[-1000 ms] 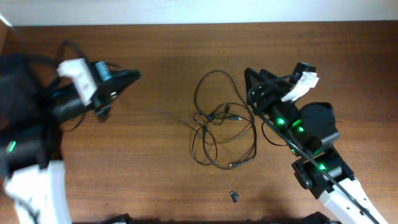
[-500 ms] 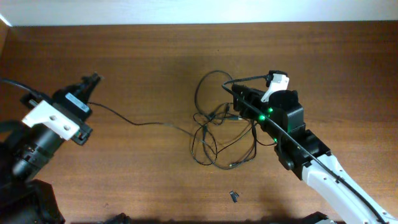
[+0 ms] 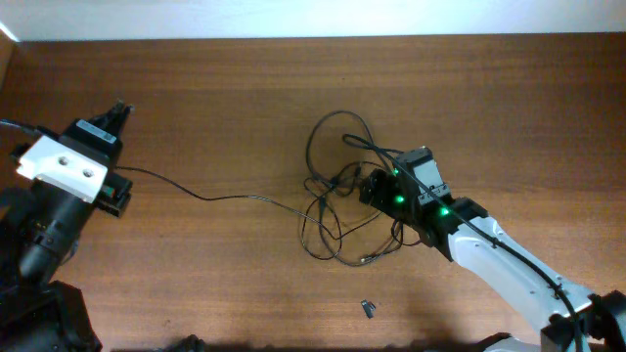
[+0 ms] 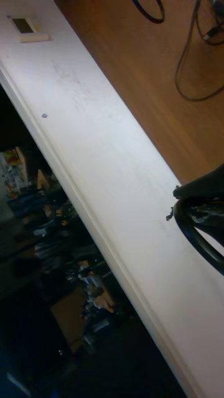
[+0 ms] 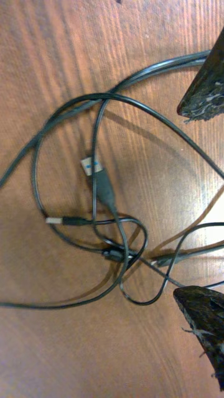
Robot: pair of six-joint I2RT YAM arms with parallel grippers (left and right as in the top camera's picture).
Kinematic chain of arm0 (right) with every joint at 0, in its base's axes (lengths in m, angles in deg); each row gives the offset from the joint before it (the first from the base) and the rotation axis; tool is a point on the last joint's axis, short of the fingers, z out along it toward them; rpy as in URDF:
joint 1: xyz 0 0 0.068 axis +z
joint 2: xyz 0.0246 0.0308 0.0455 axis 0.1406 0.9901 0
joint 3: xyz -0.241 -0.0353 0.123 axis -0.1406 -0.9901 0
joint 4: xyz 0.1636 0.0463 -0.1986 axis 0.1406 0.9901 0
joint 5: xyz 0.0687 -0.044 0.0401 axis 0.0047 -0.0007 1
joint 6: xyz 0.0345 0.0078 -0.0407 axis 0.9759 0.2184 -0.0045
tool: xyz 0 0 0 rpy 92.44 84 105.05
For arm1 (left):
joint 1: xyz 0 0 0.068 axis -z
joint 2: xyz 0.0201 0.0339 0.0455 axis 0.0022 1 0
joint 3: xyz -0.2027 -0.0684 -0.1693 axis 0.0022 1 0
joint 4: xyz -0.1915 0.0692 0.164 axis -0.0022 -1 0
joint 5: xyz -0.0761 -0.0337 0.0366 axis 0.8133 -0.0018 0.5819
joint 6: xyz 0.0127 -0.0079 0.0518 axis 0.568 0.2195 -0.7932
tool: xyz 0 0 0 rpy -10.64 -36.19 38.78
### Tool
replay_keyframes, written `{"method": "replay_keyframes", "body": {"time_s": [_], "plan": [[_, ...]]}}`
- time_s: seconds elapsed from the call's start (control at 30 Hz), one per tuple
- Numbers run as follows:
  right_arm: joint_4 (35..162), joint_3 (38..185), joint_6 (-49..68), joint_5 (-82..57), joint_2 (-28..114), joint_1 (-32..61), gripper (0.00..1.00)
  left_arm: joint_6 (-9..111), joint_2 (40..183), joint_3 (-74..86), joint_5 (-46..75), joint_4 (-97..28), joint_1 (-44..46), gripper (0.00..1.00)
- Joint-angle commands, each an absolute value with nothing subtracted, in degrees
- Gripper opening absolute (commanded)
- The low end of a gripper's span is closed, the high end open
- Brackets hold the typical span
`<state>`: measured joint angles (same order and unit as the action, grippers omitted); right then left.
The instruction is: Untangle cables
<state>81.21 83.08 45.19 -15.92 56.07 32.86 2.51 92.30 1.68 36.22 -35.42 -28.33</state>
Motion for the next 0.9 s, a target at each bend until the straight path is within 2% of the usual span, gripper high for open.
{"method": "replay_keyframes", "body": {"time_s": [0.0,0.3,0.43,0.5,0.87], "plan": [[82.63,83.28,47.14,-13.38,57.62,32.79,0.86,3.45,92.93,1.4,35.39,-35.55,-28.68,0.0],[81.41,83.23,47.16,-13.38,65.25,32.79,0.88,3.43,93.72,1.4,35.39,-36.84,-28.68,0.0],[78.63,83.23,47.14,-14.11,66.39,32.79,0.75,3.43,94.48,1.4,35.41,-36.87,-28.68,0.0],[77.95,83.23,47.14,-16.51,66.41,32.79,0.59,3.43,94.74,1.4,35.41,-36.91,-28.68,0.0],[77.02,83.23,47.12,-20.07,70.15,32.79,0.57,3.45,94.96,1.4,35.41,-37.15,-28.68,0.0]]}}
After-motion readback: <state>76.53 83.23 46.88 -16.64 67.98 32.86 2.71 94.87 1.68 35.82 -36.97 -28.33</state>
